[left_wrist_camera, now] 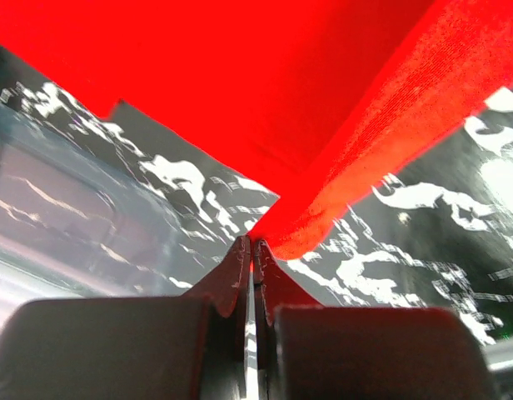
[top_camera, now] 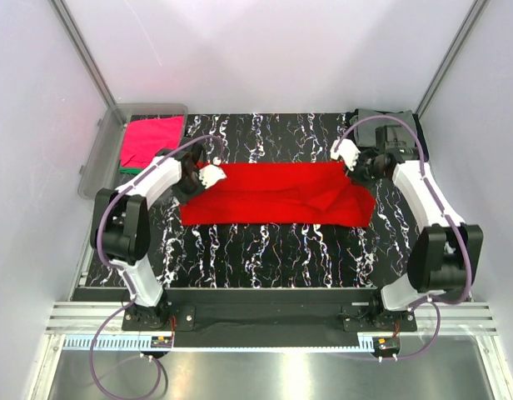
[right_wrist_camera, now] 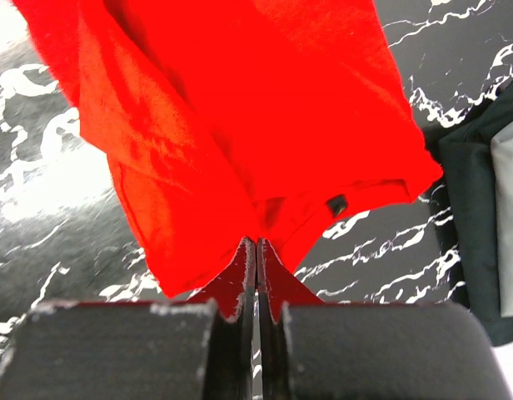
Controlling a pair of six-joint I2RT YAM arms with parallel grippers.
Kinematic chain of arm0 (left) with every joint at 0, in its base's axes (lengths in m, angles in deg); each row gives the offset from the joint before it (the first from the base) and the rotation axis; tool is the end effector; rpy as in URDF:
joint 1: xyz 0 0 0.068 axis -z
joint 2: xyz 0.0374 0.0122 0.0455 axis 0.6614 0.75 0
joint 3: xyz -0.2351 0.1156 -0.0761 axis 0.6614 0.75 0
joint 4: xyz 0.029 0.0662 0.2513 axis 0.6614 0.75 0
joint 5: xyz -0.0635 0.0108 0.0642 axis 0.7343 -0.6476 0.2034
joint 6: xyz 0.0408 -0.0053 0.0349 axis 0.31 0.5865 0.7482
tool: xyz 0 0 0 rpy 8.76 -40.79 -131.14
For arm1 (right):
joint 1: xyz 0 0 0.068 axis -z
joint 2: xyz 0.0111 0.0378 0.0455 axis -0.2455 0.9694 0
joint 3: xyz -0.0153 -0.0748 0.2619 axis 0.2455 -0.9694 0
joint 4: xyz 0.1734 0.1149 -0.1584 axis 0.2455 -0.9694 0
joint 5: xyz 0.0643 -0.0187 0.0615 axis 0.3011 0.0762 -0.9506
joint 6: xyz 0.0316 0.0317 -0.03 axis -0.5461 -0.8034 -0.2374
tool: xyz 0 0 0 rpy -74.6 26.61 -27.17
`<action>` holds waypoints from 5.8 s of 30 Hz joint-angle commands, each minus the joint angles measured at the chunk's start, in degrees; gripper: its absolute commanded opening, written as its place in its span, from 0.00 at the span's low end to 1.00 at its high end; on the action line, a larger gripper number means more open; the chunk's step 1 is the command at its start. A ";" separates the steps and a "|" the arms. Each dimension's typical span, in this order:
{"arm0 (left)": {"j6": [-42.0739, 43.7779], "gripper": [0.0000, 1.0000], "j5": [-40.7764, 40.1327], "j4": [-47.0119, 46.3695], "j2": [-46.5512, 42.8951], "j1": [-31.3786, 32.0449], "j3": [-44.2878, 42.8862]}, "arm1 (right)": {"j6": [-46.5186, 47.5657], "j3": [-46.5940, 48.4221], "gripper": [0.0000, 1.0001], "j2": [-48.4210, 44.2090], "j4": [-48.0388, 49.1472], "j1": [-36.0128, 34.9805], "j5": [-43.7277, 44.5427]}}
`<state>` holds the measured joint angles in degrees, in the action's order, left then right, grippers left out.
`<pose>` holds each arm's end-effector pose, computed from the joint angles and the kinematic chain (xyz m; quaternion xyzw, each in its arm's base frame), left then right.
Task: Fold and stack the t-shirts
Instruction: Fold the tshirt
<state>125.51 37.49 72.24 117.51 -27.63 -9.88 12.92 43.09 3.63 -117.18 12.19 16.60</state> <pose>0.3287 -0.0788 0.2105 0.4733 0.8745 0.0489 0.0940 0.3090 0.0252 0.2875 -0.5566 0.7652 0.0380 0.3211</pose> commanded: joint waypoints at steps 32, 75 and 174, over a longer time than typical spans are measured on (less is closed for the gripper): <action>0.15 0.09 -5.58 -2.44 17.99 -2.18 -20.20 | -9.34 22.59 0.04 26.44 8.03 0.00 0.34; -14.08 0.31 1.09 -5.78 11.40 1.25 -4.47 | -12.06 19.33 0.52 32.41 -9.47 -5.54 -8.97; -10.56 0.02 22.19 17.43 -7.69 27.78 7.15 | -42.21 62.73 0.47 63.76 -10.95 -8.52 6.85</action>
<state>116.71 56.72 91.43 106.71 -2.30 2.69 -28.91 97.93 60.72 -124.66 4.76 21.32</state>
